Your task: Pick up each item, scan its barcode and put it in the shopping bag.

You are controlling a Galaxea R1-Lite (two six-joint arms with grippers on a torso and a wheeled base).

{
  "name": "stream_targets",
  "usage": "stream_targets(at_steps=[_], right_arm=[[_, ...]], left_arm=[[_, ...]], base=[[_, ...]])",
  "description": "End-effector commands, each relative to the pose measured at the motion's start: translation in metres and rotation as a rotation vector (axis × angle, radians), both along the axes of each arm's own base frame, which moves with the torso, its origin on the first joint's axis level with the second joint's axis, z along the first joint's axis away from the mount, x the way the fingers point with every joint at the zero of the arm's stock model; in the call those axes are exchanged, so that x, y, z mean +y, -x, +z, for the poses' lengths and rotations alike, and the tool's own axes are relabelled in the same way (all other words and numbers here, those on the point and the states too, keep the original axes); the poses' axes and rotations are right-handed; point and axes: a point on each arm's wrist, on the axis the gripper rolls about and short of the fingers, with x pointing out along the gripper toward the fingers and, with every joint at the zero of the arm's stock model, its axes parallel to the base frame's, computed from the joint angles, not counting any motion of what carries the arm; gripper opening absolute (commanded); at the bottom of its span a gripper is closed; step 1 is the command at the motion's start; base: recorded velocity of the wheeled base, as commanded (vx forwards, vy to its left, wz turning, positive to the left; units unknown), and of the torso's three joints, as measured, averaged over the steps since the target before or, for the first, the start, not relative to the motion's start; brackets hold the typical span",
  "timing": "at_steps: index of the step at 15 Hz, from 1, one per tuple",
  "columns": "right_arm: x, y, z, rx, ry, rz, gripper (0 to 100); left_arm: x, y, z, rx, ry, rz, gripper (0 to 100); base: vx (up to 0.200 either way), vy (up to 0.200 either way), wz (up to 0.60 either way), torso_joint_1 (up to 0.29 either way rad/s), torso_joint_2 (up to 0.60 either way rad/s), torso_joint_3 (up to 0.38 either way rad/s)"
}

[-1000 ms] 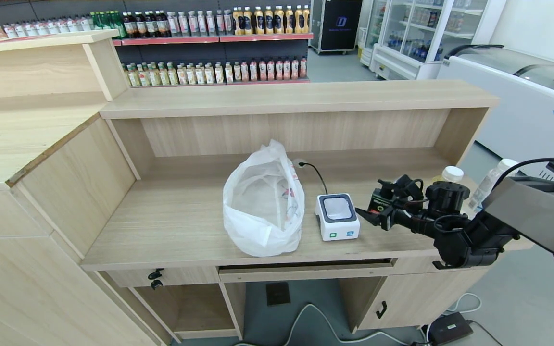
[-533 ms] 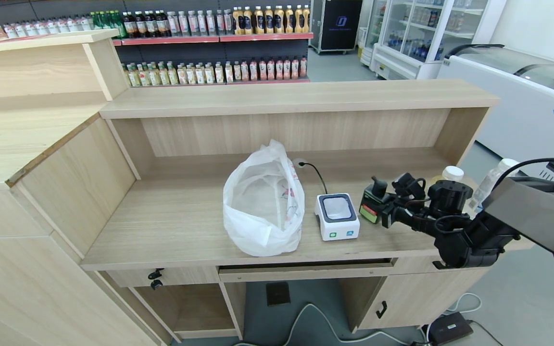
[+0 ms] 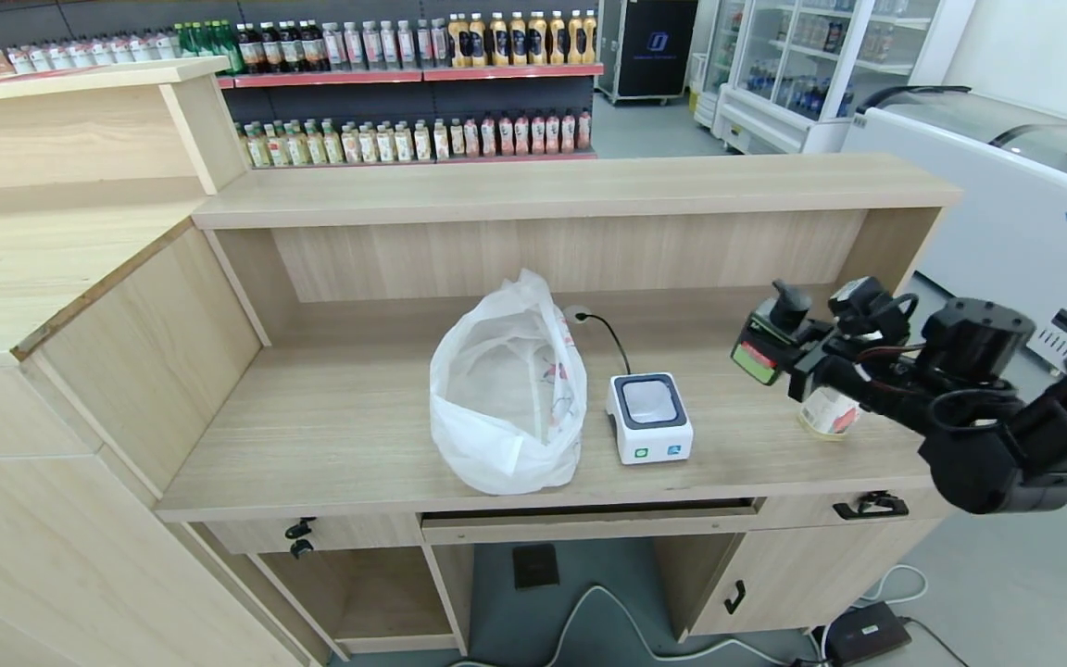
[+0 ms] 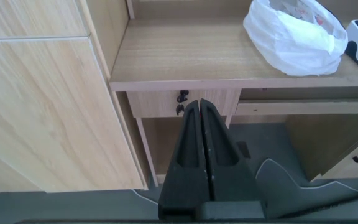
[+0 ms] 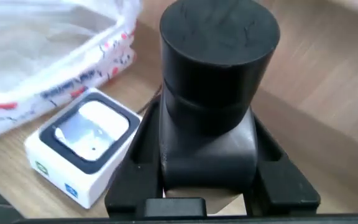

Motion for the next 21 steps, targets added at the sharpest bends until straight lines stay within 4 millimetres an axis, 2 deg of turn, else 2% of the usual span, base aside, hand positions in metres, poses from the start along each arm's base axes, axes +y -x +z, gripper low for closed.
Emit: stream_targets(at_steps=[1,2,4,5,6,9,12,13,15,17,20,21], right_arm=[[-0.002,0.11,0.074,-0.134,0.014,-0.005,0],[-0.003,0.136,0.076,-0.157,0.053,-0.013,0],[-0.004,0.185,0.064,-0.201,0.159,-0.029,0],[-0.005,0.2,0.059,-0.225,0.21,-0.038,0],[-0.006,0.211,0.054,-0.33,0.401,-0.058,0],[0.016,0.214,0.047,-0.52,0.647,0.123,0],[0.031,0.217,0.043,-0.854,0.993,0.178,0],[0.036,0.218,0.041,-0.904,1.034,0.2,0],[0.061,0.21,0.027,-1.108,1.167,0.314,0],[0.086,0.205,0.023,-1.252,1.177,0.391,0],[0.131,0.208,0.038,-1.532,1.011,0.39,0],[0.137,0.208,0.04,-1.558,0.988,0.392,0]], left_arm=[[0.0,0.0,0.0,0.0,-0.001,0.0,0],[0.0,0.0,0.0,0.0,0.0,0.0,0],[0.0,0.0,0.0,0.0,-0.001,0.0,0],[0.0,0.0,0.0,0.0,-0.001,0.0,0],[0.0,0.0,0.0,0.0,-0.001,0.0,0],[0.0,0.0,0.0,0.0,-0.001,0.0,0],[0.0,0.0,0.0,0.0,-0.001,0.0,0],[0.0,0.0,0.0,0.0,-0.001,0.0,0],[0.0,0.0,0.0,0.0,-0.001,0.0,0],[0.0,0.0,0.0,0.0,-0.001,0.0,0],[0.0,0.0,0.0,0.0,0.0,0.0,0],[0.0,0.0,0.0,0.0,-0.001,0.0,0]], base=[[0.0,0.0,0.0,0.0,0.0,0.0],[0.0,0.0,0.0,0.0,0.0,0.0],[0.0,0.0,0.0,0.0,0.0,0.0],[0.0,0.0,0.0,0.0,0.0,0.0],[0.0,0.0,0.0,0.0,0.0,0.0],[0.0,0.0,0.0,0.0,0.0,0.0],[0.0,0.0,0.0,0.0,0.0,0.0],[0.0,0.0,0.0,0.0,0.0,0.0],[0.0,0.0,0.0,0.0,0.0,0.0],[0.0,0.0,0.0,0.0,0.0,0.0],[0.0,0.0,0.0,0.0,0.0,0.0],[0.0,0.0,0.0,0.0,0.0,0.0]])
